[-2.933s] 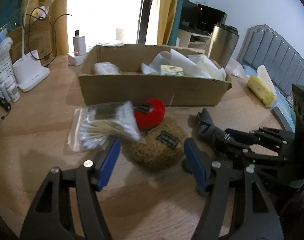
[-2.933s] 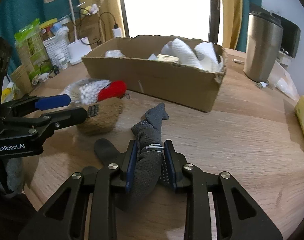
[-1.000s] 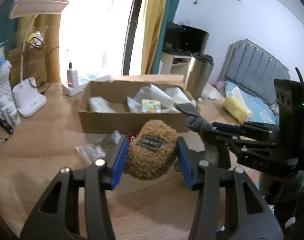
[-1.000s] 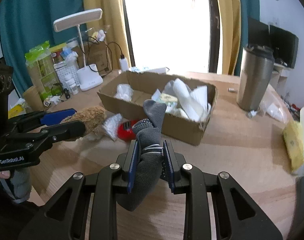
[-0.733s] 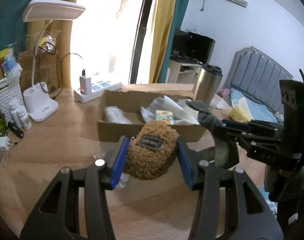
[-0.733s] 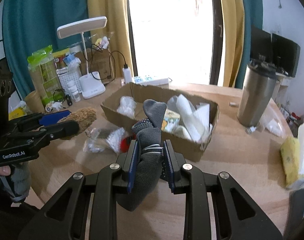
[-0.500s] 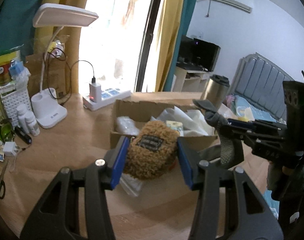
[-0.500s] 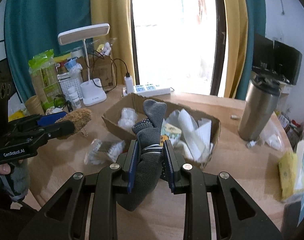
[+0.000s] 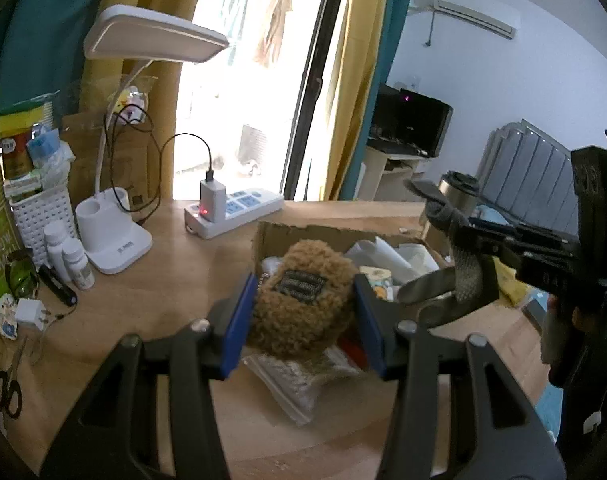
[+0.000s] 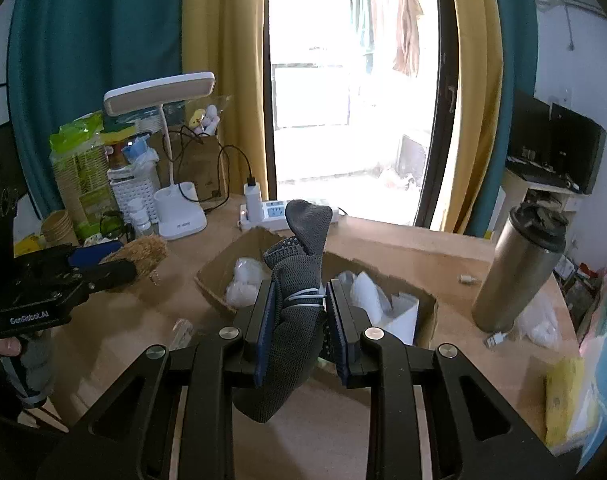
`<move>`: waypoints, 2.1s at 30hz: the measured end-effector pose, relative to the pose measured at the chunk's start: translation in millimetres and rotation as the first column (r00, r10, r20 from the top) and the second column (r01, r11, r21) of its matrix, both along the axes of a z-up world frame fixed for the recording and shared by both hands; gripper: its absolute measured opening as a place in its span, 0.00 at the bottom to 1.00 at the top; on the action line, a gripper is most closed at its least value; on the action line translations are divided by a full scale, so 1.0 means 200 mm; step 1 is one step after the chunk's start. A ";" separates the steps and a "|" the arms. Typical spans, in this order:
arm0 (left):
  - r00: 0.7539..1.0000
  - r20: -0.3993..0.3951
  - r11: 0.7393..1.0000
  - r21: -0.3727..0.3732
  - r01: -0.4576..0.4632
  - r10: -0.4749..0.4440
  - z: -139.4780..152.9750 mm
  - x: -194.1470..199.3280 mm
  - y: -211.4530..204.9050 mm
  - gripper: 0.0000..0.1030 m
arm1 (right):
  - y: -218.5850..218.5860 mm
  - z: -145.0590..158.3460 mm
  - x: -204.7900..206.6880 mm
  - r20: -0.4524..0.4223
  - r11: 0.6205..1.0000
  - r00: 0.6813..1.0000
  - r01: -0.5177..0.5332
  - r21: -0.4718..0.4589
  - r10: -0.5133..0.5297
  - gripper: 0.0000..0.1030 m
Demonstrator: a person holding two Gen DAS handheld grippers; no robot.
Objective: Organize soft objects
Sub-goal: 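Carry the plush toy with the left tool and the sock with the right tool over the box, then release the plush toy and the sock into the box with both tools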
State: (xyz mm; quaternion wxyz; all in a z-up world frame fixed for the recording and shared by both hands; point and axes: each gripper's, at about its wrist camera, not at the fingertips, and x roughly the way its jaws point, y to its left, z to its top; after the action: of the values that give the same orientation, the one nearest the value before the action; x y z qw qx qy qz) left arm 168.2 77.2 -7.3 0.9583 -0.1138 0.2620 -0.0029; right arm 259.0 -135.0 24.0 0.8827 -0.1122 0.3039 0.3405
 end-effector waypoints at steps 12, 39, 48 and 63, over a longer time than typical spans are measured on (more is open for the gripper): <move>0.999 -0.002 0.999 -0.015 -0.038 0.038 -0.04 0.06 0.13 0.49 | 0.16 -0.03 0.17 0.002 0.999 0.999 -0.034 -0.016 0.034 0.27; 0.998 -0.041 0.999 -0.035 -0.041 0.040 -0.15 0.22 0.24 0.49 | 0.45 -0.48 0.39 -0.181 0.985 0.982 -0.086 -0.149 0.059 0.27; 0.999 -0.039 0.999 -0.027 -0.029 0.028 -0.13 0.23 0.19 0.49 | 0.43 -0.54 0.38 -0.292 0.974 0.949 -0.167 -0.155 0.116 0.27; 0.999 -0.044 1.000 0.012 0.006 -0.005 -0.10 0.28 -0.02 0.49 | 0.21 -0.34 0.36 -0.192 0.991 0.974 -0.132 -0.036 0.122 0.51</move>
State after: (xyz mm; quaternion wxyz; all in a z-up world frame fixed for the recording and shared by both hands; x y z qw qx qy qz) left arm 224.3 74.0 -26.5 0.9529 -0.1075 0.2835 -0.0014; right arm 330.1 -92.9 -44.6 0.8233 -0.1197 0.3865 0.3980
